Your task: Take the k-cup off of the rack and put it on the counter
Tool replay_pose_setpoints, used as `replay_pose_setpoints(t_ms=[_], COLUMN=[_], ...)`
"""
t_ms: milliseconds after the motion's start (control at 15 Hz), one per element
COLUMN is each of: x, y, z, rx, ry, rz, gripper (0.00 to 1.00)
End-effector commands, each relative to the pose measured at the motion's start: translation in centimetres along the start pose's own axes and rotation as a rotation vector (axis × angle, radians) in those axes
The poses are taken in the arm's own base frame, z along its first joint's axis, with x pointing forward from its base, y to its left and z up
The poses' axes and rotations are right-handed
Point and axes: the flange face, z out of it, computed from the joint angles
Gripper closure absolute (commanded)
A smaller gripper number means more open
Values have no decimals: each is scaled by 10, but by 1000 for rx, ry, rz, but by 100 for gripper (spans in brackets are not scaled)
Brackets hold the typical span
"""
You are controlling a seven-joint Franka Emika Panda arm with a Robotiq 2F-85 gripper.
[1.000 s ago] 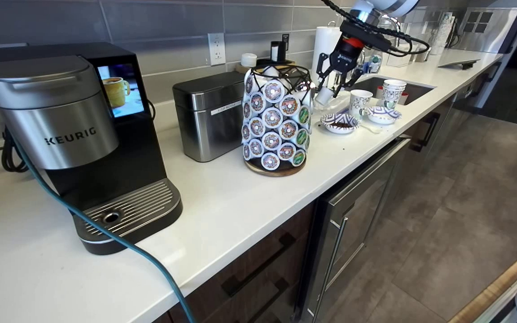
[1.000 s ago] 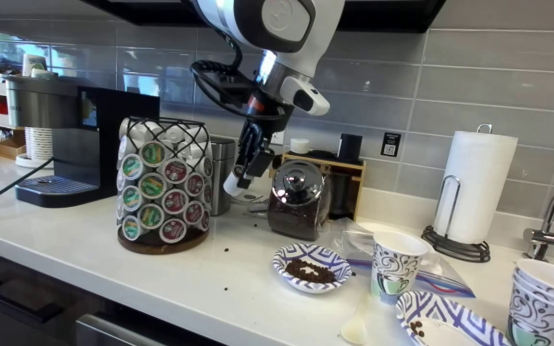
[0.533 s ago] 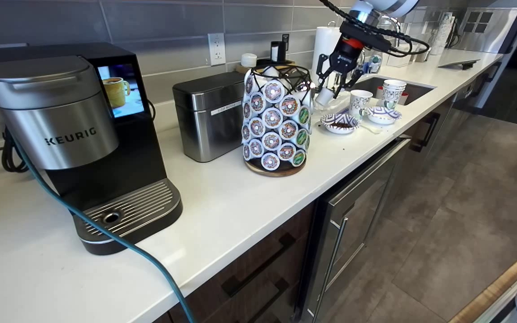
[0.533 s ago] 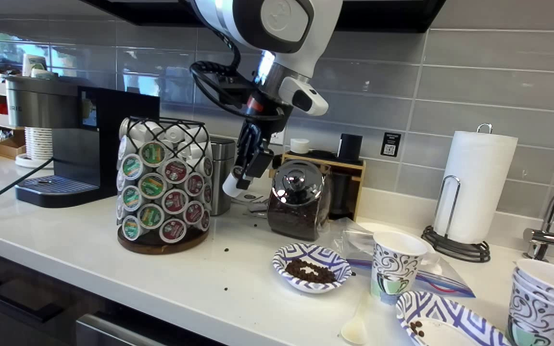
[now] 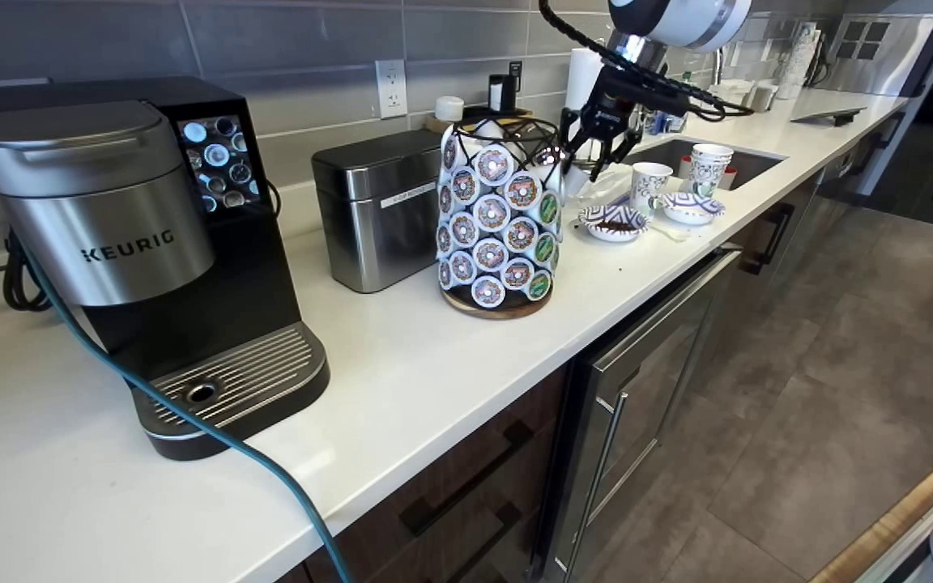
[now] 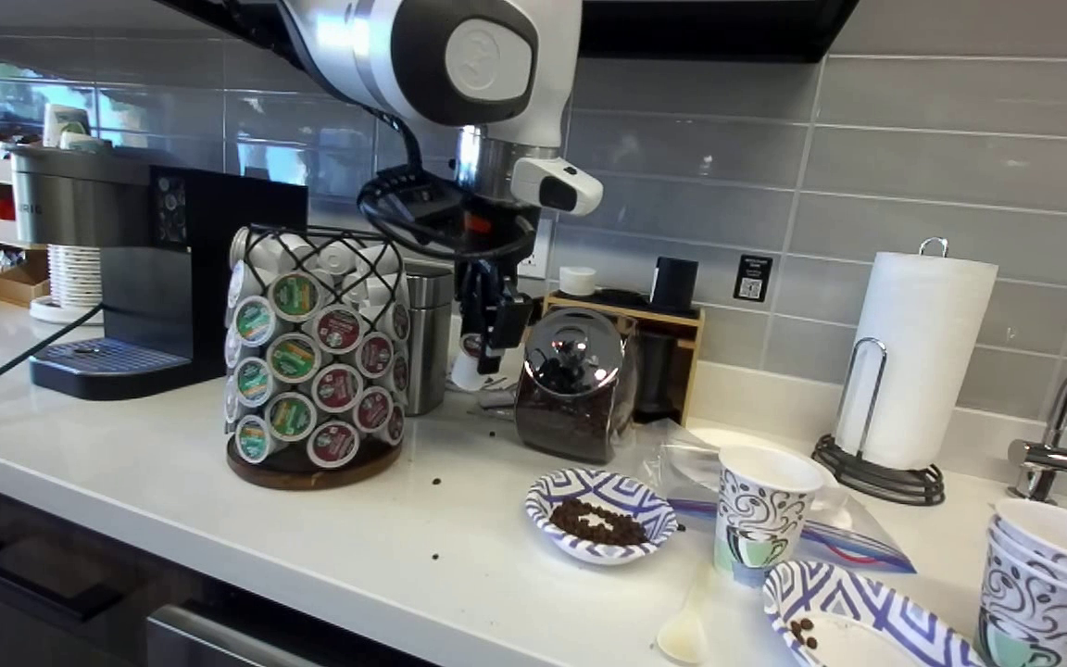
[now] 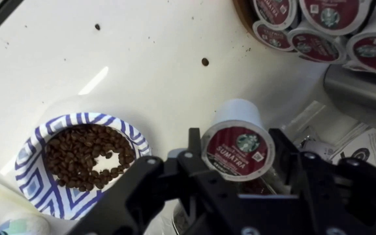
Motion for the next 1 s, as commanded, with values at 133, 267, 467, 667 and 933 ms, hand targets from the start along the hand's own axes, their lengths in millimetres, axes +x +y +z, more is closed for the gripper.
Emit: replay_pose_setpoints(t_ms=[133, 267, 467, 667, 933], x=[-34, -42, -52, -60, -70], y=[10, 17, 28, 38, 51], z=[15, 17, 17, 20, 28], rx=[-4, -24, -65, -90, -121], ry=[72, 62, 36, 25, 9], rz=[-85, -107, -174, -260, -357], gripper=[71, 71, 71, 71, 71])
